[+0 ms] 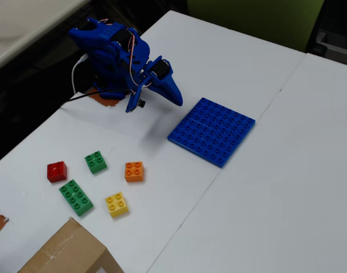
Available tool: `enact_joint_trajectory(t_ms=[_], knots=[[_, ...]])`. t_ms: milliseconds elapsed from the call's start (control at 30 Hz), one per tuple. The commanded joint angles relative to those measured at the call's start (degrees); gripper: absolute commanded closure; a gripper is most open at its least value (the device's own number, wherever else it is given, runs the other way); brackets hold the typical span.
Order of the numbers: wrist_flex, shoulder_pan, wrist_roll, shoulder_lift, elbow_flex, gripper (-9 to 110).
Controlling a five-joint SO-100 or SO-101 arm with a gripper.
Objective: Pick up the 2x2 green block and go up the 8x8 blue block.
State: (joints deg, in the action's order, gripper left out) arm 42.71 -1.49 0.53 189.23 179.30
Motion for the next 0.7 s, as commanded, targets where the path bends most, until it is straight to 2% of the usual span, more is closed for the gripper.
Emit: enact_joint_trajectory(t_ms=[0, 500, 533, 567, 667], knots=[[-0.18, -0.44, 0.44, 0.26, 0.26, 101], [-0.18, -1.67, 2.02, 0.26, 0.26, 101], [-0.18, -1.67, 4.57, 0.26, 0.26, 101], [-0.26, -1.67, 12.57, 0.26, 0.26, 101], [-1.58, -2.72, 19.34, 0.26, 0.00, 101]])
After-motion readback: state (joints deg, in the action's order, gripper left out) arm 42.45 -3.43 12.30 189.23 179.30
